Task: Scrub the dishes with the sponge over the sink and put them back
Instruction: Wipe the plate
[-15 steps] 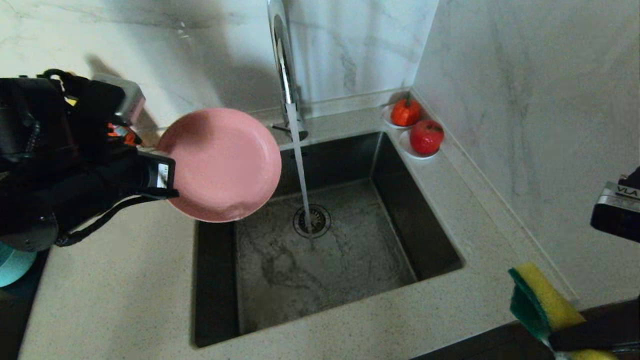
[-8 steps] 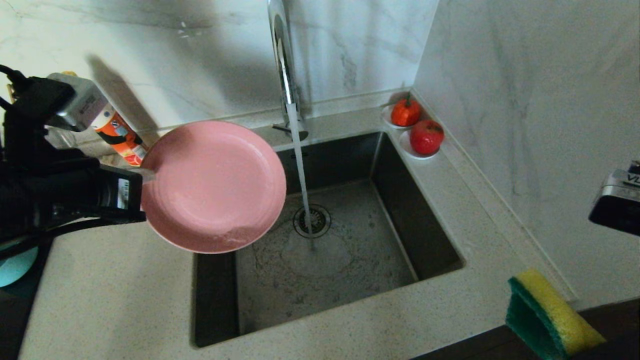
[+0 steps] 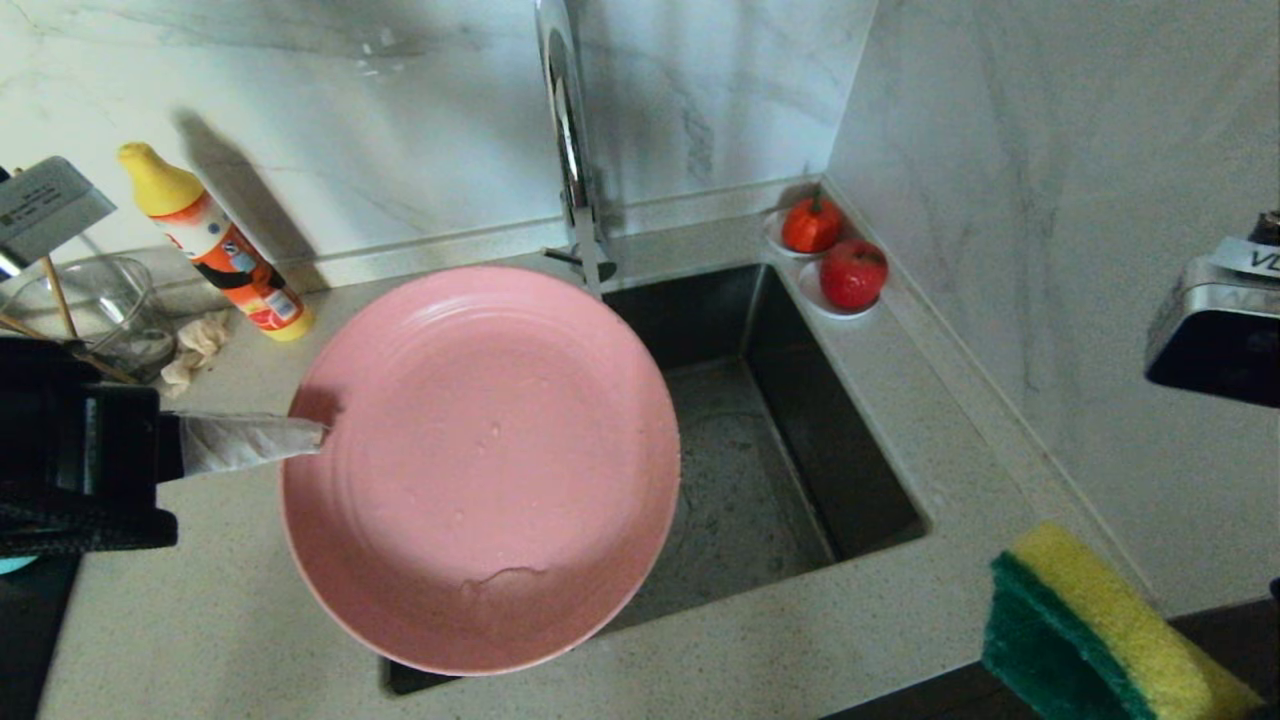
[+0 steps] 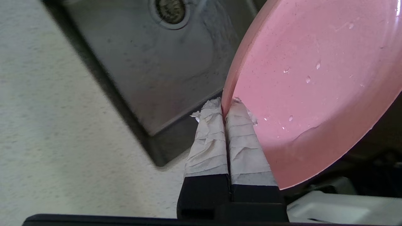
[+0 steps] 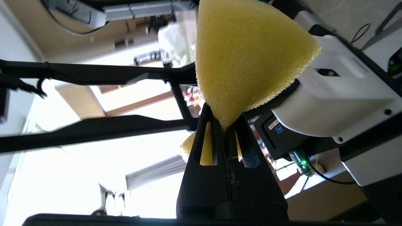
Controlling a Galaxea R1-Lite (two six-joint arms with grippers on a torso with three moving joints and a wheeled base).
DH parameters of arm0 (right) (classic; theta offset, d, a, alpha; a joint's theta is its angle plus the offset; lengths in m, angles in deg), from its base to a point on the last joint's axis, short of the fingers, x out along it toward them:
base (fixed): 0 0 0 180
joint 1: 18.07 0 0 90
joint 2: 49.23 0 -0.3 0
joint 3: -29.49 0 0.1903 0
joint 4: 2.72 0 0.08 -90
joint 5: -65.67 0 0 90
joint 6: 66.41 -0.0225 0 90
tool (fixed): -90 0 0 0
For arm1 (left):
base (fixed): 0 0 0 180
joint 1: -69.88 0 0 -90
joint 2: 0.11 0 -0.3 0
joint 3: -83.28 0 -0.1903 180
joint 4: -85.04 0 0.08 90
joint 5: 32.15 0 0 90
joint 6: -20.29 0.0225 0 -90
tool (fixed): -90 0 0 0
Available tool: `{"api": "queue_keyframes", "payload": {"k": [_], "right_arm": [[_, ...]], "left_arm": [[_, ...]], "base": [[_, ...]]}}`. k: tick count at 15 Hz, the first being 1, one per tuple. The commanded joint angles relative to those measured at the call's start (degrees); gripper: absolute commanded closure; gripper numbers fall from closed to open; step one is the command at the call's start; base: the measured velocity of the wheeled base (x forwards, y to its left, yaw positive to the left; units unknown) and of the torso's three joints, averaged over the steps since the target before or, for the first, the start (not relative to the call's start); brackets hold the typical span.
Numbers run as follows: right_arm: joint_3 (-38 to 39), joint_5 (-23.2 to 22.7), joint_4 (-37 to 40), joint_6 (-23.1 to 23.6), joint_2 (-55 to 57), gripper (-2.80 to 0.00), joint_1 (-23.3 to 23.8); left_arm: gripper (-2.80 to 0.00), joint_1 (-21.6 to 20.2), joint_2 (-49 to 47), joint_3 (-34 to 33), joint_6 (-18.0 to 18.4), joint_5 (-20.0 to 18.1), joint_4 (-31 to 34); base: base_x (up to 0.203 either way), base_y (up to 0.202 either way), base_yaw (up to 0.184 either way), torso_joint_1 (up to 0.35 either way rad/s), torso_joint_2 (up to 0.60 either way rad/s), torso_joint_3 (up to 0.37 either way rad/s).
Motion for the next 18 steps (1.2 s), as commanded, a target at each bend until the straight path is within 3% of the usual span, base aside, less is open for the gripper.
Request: {"api": "queue_keyframes", "payload": {"k": [1, 4, 8, 12, 18], "right_arm": [[-4.33, -0.26, 0.35, -0.2, 6.3, 0.0, -4.08], [-9.46, -0.21, 0.46, -0.29, 12.5, 0.0, -7.22], [-16.92, 0.26, 0.8, -0.39, 20.6, 0.0, -11.32], [-25.51, 0.56, 2.26, -0.46, 28.34, 0.0, -14.35], [-26.38, 0.67, -0.61, -0.48, 34.59, 0.0, -15.88]], "left_arm": [[0.0, 0.01, 1.89, -1.2, 0.31, -1.08, -0.19], [0.0, 0.19, 2.21, -1.84, 0.99, -1.02, -0.24], [0.0, 0.61, 2.7, -4.88, 6.42, -1.02, -1.22], [0.0, 0.98, 2.93, -7.79, 5.82, -1.02, -6.77], [0.0, 1.86, 1.84, -7.73, 5.92, -1.11, -9.7]], "base": [[0.0, 0.0, 0.0, 0.0, 0.0, 0.0], [0.0, 0.0, 0.0, 0.0, 0.0, 0.0], [0.0, 0.0, 0.0, 0.0, 0.0, 0.0], [0.0, 0.0, 0.0, 0.0, 0.0, 0.0], [0.0, 0.0, 0.0, 0.0, 0.0, 0.0]]}}
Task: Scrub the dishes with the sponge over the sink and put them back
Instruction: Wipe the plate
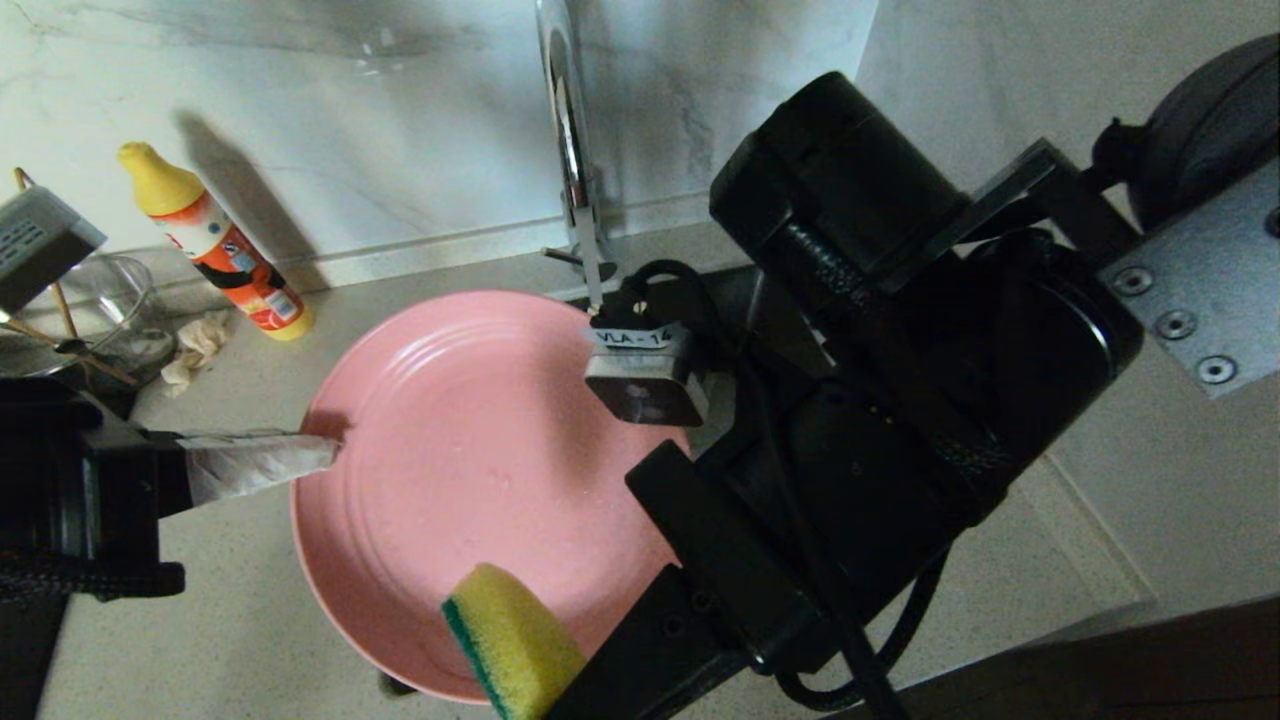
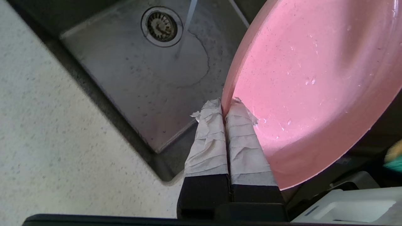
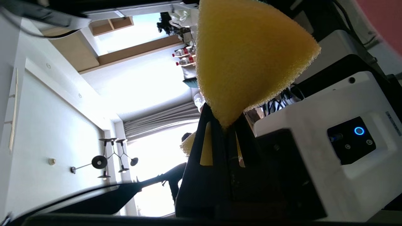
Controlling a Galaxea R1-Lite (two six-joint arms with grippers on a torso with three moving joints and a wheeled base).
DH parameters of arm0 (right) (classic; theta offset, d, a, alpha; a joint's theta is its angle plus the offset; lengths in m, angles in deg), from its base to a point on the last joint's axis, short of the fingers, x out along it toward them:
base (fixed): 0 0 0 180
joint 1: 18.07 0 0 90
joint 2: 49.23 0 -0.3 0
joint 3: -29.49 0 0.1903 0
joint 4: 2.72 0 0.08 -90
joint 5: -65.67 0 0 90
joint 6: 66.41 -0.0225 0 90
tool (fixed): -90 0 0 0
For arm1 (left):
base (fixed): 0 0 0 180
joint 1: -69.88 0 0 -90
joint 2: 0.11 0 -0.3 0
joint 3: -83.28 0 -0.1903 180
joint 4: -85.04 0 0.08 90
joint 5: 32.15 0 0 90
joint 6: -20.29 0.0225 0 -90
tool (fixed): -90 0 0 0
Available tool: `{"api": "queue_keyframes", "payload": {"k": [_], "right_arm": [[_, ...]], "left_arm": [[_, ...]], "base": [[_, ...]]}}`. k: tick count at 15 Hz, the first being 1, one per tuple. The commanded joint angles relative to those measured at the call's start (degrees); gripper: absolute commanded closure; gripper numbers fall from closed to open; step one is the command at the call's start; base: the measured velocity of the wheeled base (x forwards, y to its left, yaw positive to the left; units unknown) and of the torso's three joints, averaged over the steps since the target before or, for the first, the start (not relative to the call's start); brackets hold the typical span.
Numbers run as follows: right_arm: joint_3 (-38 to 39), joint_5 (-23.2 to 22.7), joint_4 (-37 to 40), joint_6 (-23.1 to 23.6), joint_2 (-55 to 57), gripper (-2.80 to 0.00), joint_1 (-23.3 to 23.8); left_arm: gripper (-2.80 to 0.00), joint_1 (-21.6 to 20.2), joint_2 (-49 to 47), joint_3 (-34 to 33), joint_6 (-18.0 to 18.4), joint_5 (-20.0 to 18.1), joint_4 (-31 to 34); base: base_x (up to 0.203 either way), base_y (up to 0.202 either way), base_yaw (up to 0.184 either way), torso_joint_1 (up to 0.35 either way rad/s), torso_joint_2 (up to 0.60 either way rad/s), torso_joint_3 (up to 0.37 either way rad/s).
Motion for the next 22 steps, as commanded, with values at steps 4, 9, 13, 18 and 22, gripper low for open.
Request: {"api": "queue_keyframes", "payload": {"k": [4, 9, 13, 18, 22], "right_arm": [[-0.07, -0.25, -0.51, -0.09, 3.11, 0.0, -0.16], [0.01, 1.51, -0.44, -0.18, 4.33, 0.0, -0.16], [-0.07, 3.32, -0.51, -3.3, 3.49, 0.0, -0.16], [-0.07, 9.59, 1.89, -4.48, 1.79, 0.0, -1.69], [-0.07, 13.89, 2.74, -5.01, 2.15, 0.0, -3.69]], "left_arm": [[0.0, 2.61, -2.39, -0.09, 0.15, 0.18, -0.91], [0.0, 5.35, -2.99, -0.96, 0.33, 0.45, -0.91], [0.0, 6.4, -3.19, -1.15, 1.29, 1.06, -0.91], [0.0, 6.48, -7.08, -1.63, 1.7, 4.94, -2.44], [0.0, 8.6, -8.53, -1.47, 1.2, 8.11, -4.93]], "base": [[0.0, 0.0, 0.0, 0.0, 0.0, 0.0], [0.0, 0.0, 0.0, 0.0, 0.0, 0.0], [0.0, 0.0, 0.0, 0.0, 0.0, 0.0], [0.0, 0.0, 0.0, 0.0, 0.0, 0.0], [0.0, 0.0, 0.0, 0.0, 0.0, 0.0]]}}
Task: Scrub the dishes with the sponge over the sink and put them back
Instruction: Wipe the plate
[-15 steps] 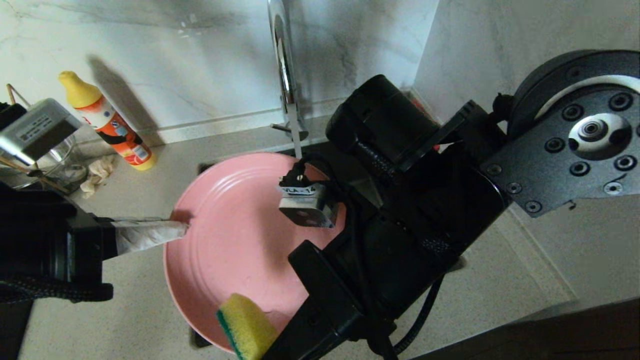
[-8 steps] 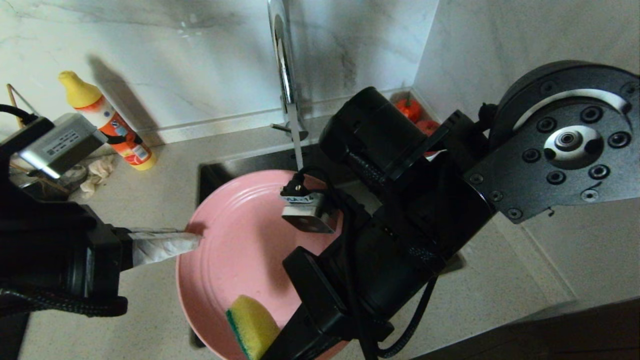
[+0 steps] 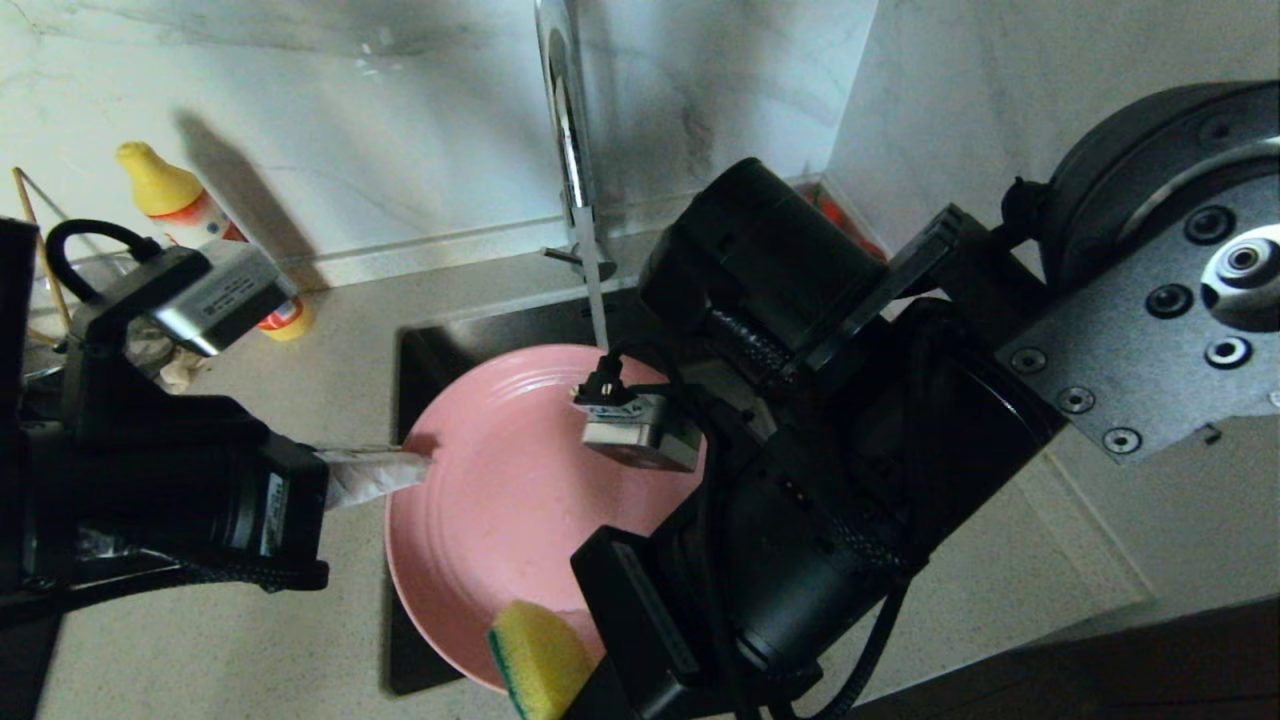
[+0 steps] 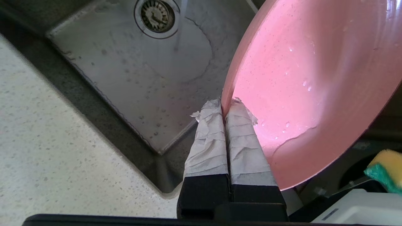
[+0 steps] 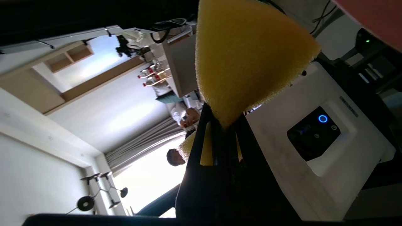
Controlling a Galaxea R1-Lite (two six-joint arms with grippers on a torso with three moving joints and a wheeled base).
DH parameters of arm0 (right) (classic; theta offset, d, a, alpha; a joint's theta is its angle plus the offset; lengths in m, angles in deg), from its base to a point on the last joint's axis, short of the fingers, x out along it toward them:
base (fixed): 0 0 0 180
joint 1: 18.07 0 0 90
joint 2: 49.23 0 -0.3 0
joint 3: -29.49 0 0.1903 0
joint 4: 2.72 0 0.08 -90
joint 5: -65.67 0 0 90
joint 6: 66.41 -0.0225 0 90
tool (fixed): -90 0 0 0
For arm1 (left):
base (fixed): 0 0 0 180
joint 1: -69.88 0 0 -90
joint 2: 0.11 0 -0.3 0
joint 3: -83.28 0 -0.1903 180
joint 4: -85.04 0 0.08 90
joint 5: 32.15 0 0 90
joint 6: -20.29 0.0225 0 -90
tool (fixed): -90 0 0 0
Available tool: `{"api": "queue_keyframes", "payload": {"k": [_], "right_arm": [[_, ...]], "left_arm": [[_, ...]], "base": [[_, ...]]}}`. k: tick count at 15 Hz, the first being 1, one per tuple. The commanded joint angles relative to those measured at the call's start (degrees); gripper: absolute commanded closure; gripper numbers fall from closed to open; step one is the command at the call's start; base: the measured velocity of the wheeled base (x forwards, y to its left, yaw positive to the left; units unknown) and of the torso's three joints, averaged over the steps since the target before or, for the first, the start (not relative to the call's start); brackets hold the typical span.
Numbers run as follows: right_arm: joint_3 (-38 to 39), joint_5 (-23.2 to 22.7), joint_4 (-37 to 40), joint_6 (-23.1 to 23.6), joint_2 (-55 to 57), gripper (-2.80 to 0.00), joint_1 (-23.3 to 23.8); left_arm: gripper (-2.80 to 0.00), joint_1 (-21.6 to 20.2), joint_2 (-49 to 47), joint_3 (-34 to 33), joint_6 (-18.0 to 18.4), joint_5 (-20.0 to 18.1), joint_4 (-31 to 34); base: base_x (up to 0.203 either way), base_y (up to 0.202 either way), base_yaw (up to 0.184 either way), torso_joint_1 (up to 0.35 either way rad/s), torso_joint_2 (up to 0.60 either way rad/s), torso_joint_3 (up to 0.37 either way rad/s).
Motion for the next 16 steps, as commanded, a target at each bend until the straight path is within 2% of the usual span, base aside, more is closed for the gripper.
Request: {"api": "queue_keyframes", "payload": {"k": [1, 4, 11, 16], "right_arm": [[0.01, 0.39, 0.29, -0.27, 0.31, 0.0, -1.85], [0.01, 1.6, 0.04, -0.33, 2.42, 0.0, -3.21], [0.01, 1.81, -0.15, -0.53, 4.93, 0.0, -3.13], [0.01, 1.9, -0.59, -0.53, 4.32, 0.0, -2.93]], "left_arm": [[0.0, 2.06, -1.31, 0.38, -0.06, 1.96, -0.12], [0.0, 2.56, -1.25, 1.27, -0.2, 2.66, -0.16], [0.0, 5.55, -0.63, 2.11, -0.28, 2.91, -0.78], [0.0, 5.97, 1.05, 1.7, -0.2, 2.92, -0.69]], "base": [[0.0, 0.0, 0.0, 0.0, 0.0, 0.0], [0.0, 0.0, 0.0, 0.0, 0.0, 0.0], [0.0, 0.0, 0.0, 0.0, 0.0, 0.0], [0.0, 0.0, 0.0, 0.0, 0.0, 0.0]]}}
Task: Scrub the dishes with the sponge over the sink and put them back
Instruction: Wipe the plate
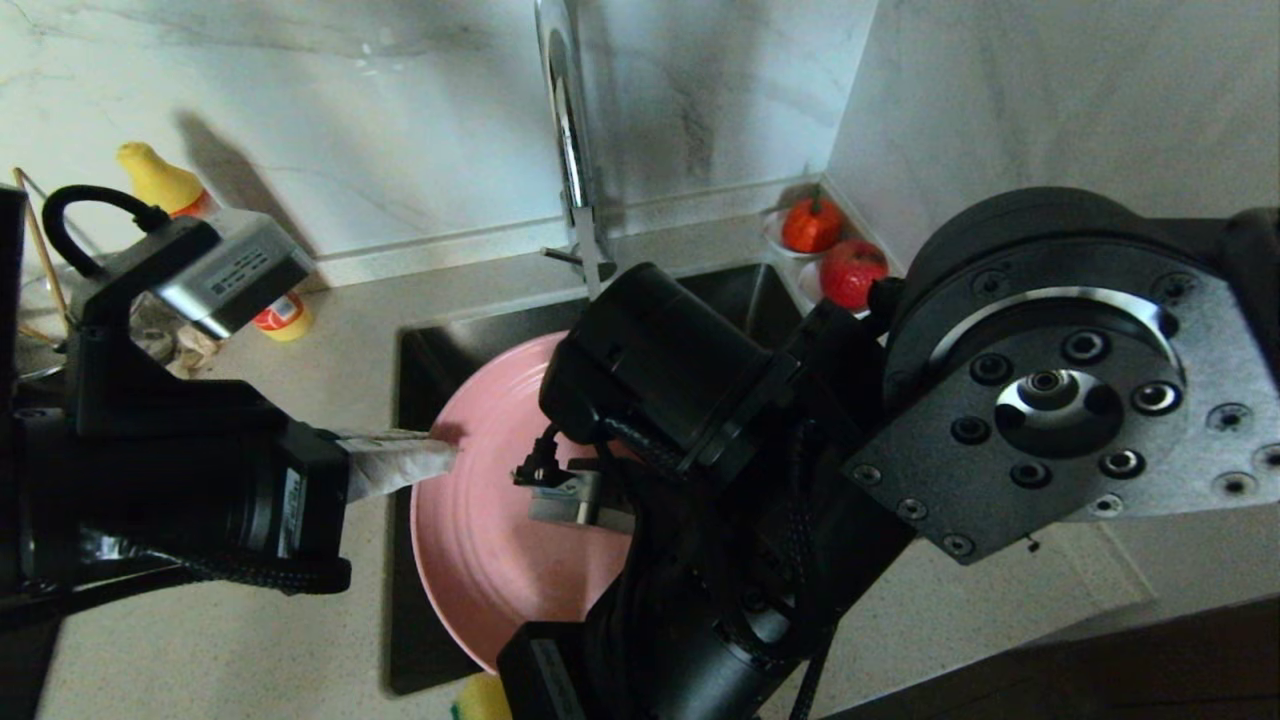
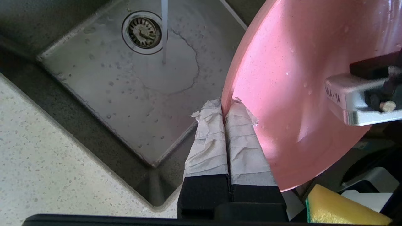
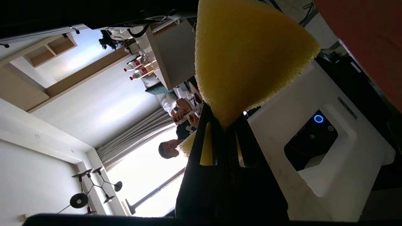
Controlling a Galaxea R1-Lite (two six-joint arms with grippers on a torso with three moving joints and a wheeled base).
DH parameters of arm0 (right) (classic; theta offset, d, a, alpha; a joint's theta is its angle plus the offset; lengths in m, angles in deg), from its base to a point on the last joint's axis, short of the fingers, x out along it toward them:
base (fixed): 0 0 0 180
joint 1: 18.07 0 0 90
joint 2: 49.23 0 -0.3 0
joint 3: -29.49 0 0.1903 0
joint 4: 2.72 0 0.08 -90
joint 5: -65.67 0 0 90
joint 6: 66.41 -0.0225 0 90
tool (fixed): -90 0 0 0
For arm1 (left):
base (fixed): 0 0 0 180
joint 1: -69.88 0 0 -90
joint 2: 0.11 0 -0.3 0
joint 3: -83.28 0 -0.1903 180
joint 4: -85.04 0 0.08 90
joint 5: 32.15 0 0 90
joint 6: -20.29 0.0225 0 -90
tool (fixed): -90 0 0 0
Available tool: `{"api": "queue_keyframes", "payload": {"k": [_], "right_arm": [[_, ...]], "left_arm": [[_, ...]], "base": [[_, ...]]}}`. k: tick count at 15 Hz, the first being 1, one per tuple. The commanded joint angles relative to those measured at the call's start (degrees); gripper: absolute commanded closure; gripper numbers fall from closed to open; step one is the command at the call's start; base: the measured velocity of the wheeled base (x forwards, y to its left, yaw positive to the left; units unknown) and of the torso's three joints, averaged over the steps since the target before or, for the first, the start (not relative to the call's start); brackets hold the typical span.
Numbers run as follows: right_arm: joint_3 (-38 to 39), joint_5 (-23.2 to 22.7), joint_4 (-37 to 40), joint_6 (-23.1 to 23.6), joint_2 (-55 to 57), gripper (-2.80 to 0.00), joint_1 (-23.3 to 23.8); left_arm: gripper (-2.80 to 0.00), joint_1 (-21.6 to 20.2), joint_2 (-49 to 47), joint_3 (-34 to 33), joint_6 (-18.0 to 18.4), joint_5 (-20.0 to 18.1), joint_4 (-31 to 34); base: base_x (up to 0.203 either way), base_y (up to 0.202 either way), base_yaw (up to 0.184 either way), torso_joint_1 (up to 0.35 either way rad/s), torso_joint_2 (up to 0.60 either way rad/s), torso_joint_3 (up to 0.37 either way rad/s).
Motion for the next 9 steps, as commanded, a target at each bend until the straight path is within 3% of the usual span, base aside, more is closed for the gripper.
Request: {"api": "queue_keyframes", "payload": {"k": [1, 9], "right_arm": [[0.01, 0.0, 0.24, -0.22, -0.55, 0.0, 0.41], [-0.16, 1.21, -1.54, -0.13, -3.11, 0.0, 2.43]], "left_arm": [[0.0, 0.16, 1.41, -0.38, 0.02, -0.01, 0.18], [0.0, 1.03, 3.0, -3.37, 0.37, -0.18, 0.09]], "base": [[0.0, 0.0, 0.0, 0.0, 0.0, 0.0], [0.0, 0.0, 0.0, 0.0, 0.0, 0.0]]}}
